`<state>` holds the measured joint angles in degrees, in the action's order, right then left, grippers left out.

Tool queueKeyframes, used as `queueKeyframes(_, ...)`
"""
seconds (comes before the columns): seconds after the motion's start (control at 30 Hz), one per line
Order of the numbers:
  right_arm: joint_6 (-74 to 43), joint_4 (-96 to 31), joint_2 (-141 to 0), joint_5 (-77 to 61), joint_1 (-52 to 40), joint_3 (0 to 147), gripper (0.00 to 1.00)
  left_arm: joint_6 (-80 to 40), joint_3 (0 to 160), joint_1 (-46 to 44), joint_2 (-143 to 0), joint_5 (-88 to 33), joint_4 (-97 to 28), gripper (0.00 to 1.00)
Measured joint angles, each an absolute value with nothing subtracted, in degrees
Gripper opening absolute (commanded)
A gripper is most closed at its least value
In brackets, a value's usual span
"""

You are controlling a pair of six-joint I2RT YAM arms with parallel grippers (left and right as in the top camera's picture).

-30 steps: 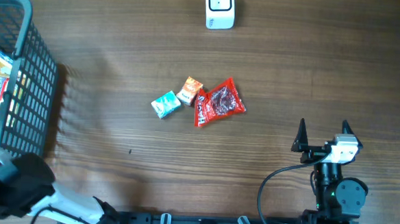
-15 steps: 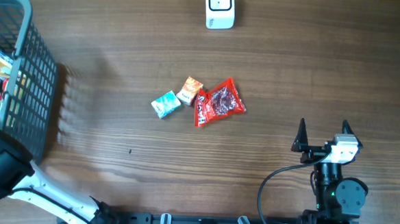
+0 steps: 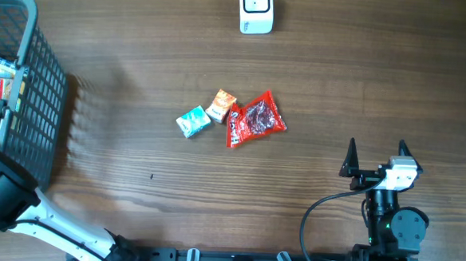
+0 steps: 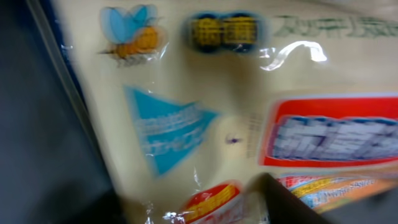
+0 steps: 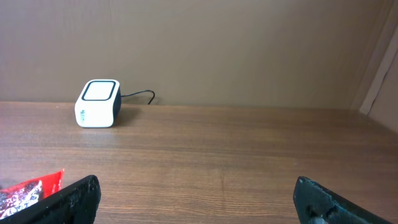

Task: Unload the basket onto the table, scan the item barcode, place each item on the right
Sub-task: 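Reach the left gripper into the basket and grasp the large cream wipes package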

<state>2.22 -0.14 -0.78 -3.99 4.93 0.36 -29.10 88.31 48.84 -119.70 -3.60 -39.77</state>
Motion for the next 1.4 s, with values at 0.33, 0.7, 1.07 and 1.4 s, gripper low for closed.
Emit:
queueKeyframes(0.33,2.22,-0.14,-0.78,-3.97,4.93,0.36,1.00,-25.45,87.85,49.30,-118.69,-5.72,-38.57,0.04)
queueKeyframes(0.7,2.22,-0.14,-0.78,-3.99,4.93,0.36,1.00,-24.03,86.59,49.30,-103.02,-6.66,-38.79,0.04)
queueKeyframes(1.07,2.22,-0.14,-0.78,-3.97,4.93,0.36,1.00,-29.76,86.63,49.01,-69.41,-23.79,-31.90,0.04)
queueKeyframes(1.4,2.22,-0.14,-0.78,-3.99,4.93,0.36,1.00,-35.94,87.39,33.41,-62.63,-10.63,-42.61,1.00)
